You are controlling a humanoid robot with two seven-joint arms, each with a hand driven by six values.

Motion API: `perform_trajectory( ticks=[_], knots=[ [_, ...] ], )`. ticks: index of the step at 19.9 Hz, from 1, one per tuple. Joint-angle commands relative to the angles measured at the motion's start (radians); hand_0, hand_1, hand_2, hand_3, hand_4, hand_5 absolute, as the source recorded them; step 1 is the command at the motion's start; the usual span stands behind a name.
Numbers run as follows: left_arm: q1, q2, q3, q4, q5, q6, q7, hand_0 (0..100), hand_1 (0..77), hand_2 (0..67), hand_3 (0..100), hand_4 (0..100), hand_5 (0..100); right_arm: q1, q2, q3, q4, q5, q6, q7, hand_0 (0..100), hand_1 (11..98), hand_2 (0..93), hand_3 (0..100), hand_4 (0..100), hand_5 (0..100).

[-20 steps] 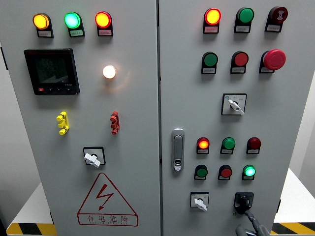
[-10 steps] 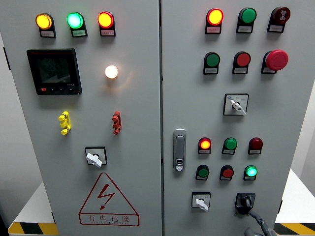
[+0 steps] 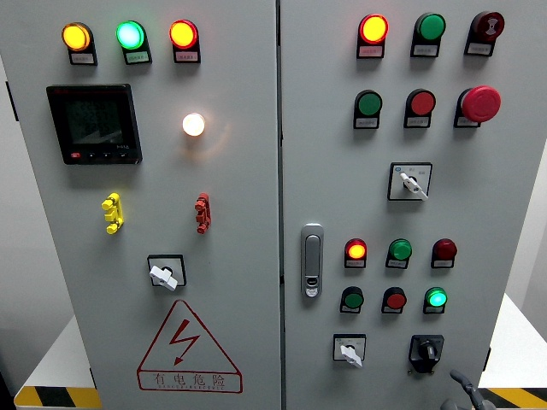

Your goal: Trip black knob to open circuit

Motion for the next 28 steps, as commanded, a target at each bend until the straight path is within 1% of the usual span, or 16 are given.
perform_trajectory(
  ticks=[1,2,3,4,5,7,9,11,12,14,16,17,18,20,23,28],
  knots=[
    [0.001,0.000,0.000,0.000,0.000,0.000,0.000,0,3.0,13.0,21,7,1,-0.028,-0.0003,-0.004,0.024,-0.002,0.000,0.000,100,50.1,1.4,94,100,100],
    [0.000,0.000,0.000,0.000,0.000,0.000,0.000,0,2.9,13.0,21,7,1,-0.039,0.0012,-0.004,0.037,-0.002,0.000,0.000,100,47.8,1.3,86,90,100],
    [0.001,0.000,0.000,0.000,0.000,0.000,0.000,0,2.9,13.0,21,7,1,-0.051,0.0013,-0.004,0.047,-0.002,0.000,0.000,99,47.8,1.3,75,76,100],
    [0.000,0.000,0.000,0.000,0.000,0.000,0.000,0,2.9,13.0,21,7,1,-0.068,0.0028,-0.004,0.066,-0.002,0.002,0.000,99,47.8,1.3,65,63,92],
    [0.000,-0.001,0.000,0.000,0.000,0.000,0.000,0,2.9,13.0,21,7,1,-0.079,0.0058,-0.004,0.081,-0.002,0.002,0.000,99,47.8,1.3,58,53,81],
    [0.000,-0.001,0.000,0.000,0.000,0.000,0.000,0,2.9,13.0,21,7,1,-0.091,0.0135,-0.004,0.096,-0.003,0.002,0.000,99,48.0,1.9,49,44,72],
    [0.000,-0.001,0.000,0.000,0.000,0.000,0.000,0,2.9,13.0,21,7,1,-0.097,0.0150,-0.007,0.110,-0.003,0.002,-0.001,99,48.7,3.5,42,37,67],
    [0.000,-0.001,0.000,0.000,0.000,0.000,0.000,0,3.0,13.0,21,7,1,-0.108,0.0166,-0.007,0.126,-0.003,0.002,-0.001,99,49.7,4.6,38,34,64],
    [0.000,0.000,0.000,0.000,0.000,0.000,0.000,0,3.0,13.0,21,7,1,-0.113,0.0227,-0.007,0.132,-0.003,0.002,-0.001,98,49.8,5.1,35,32,62],
    [0.000,0.000,0.000,0.000,0.000,0.000,0.000,0,3.0,13.0,21,7,1,-0.123,0.0273,-0.007,0.135,-0.012,0.000,-0.001,98,50.5,5.6,35,30,60],
    [0.000,0.000,0.000,0.000,0.000,0.000,0.000,0,3.0,13.0,21,7,1,-0.142,0.0426,-0.009,0.146,-0.017,0.002,0.000,98,50.6,6.2,33,29,59],
    [0.000,-0.001,0.000,0.000,0.000,0.000,0.000,0,3.0,13.0,21,7,1,-0.143,0.0457,-0.009,0.146,-0.021,0.002,0.000,97,50.7,6.4,32,29,59],
    [0.000,0.000,0.000,0.000,0.000,0.000,0.000,0,3.0,13.0,21,7,1,-0.142,0.0579,-0.010,0.147,-0.050,-0.001,-0.001,97,50.7,6.5,32,28,58],
    [0.000,0.000,0.000,0.000,0.000,0.000,0.000,0,3.0,13.0,21,7,1,-0.146,0.0580,-0.018,0.149,-0.075,-0.003,-0.001,97,50.9,6.9,33,29,59],
    [0.000,0.000,0.000,0.000,0.000,0.000,0.000,0,3.0,13.0,21,7,1,-0.182,0.0519,-0.049,0.162,-0.092,-0.006,0.006,97,51.1,7.2,33,29,59],
    [0.001,0.000,0.000,0.000,0.000,0.000,0.000,0,3.1,13.0,21,7,1,-0.199,0.0565,-0.050,0.178,-0.109,-0.008,0.010,96,51.3,7.4,30,27,55]
  ],
)
